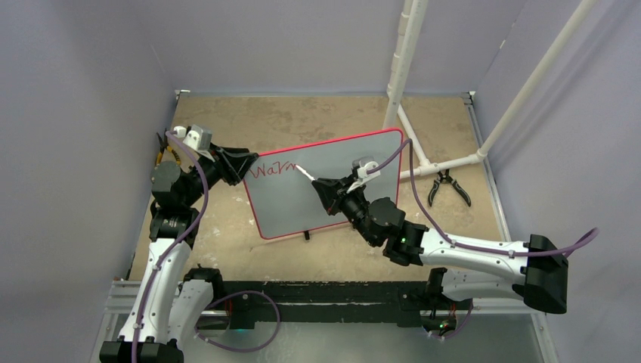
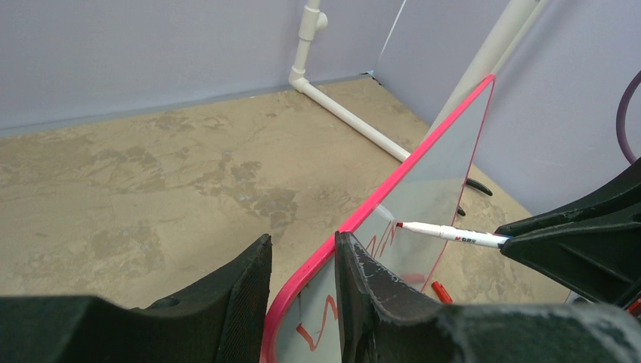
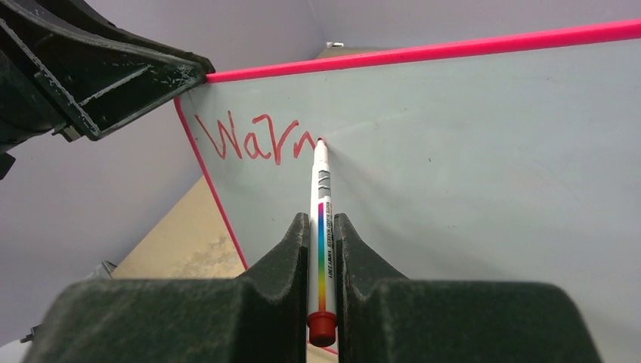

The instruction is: Write a sentence on the whiteboard

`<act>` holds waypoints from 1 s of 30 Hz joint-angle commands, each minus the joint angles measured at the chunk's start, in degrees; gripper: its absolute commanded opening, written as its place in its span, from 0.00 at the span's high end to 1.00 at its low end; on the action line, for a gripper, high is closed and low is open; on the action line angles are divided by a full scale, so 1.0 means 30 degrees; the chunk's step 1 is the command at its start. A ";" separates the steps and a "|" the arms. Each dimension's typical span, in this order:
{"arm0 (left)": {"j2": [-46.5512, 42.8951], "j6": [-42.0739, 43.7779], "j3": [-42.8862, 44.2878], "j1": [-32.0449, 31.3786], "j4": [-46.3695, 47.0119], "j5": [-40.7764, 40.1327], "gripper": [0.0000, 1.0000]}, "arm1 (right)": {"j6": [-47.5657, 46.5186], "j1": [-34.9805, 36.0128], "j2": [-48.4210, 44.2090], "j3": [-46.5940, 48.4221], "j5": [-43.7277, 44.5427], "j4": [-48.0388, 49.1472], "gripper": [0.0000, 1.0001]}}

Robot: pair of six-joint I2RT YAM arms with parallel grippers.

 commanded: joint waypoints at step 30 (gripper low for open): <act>-0.0053 0.0344 -0.0071 0.0017 0.0205 0.0456 0.66 | 0.1249 -0.0090 -0.1016 -0.0695 0.1040 -0.1523 1.00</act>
